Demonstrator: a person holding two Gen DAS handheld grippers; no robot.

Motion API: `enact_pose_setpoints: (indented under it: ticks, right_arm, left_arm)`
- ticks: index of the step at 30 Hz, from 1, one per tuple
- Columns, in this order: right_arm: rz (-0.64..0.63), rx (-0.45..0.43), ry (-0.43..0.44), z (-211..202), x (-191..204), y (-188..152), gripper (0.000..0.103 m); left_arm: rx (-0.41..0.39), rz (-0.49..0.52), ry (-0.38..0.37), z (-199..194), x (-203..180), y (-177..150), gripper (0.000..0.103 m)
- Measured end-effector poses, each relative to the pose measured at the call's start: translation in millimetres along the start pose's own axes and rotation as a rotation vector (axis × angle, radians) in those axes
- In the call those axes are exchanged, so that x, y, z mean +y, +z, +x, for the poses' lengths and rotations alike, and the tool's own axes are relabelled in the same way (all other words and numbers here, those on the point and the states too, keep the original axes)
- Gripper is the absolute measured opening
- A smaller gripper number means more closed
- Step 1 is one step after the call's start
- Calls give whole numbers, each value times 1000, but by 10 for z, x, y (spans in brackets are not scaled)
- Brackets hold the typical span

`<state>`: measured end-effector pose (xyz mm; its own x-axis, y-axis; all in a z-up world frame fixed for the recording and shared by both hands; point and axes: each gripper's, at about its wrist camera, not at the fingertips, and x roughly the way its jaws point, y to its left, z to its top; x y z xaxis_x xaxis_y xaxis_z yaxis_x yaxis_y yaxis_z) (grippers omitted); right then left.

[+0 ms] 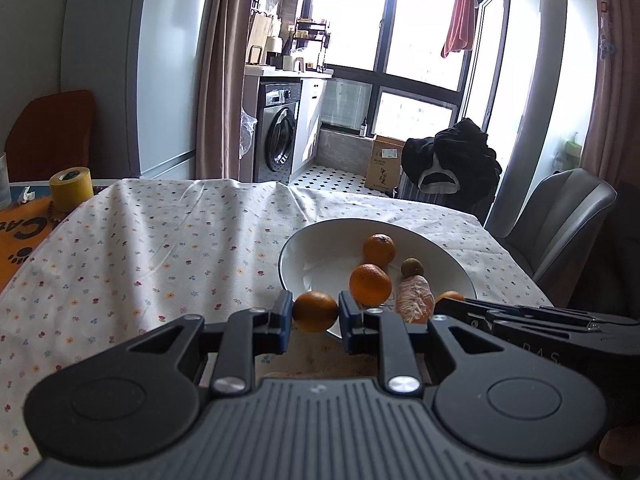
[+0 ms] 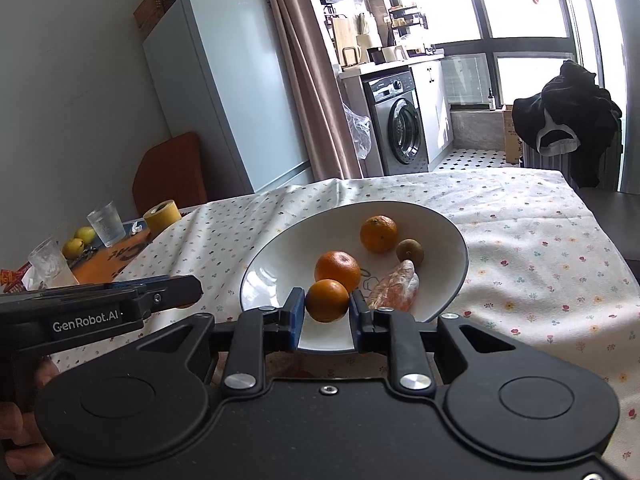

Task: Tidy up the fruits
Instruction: 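Carry both small oranges over the white bowl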

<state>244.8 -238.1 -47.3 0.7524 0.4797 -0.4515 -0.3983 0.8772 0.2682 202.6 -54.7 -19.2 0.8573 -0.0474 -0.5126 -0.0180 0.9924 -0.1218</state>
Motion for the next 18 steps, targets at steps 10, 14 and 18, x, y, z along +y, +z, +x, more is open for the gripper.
enact_pose_setpoints:
  ticks: [10, 14, 18]
  right_arm:
    - [40, -11, -32, -143, -141, -31, 36]
    - [57, -12, -45, -213, -214, -68, 38]
    - [57, -15, -49, -248, -233, -94, 43]
  left_arm:
    - [10, 19, -17, 153, -92, 67, 23]
    - [12, 33, -31, 209, -169, 104, 23]
    - [13, 40, -37, 259, -229, 136, 26]
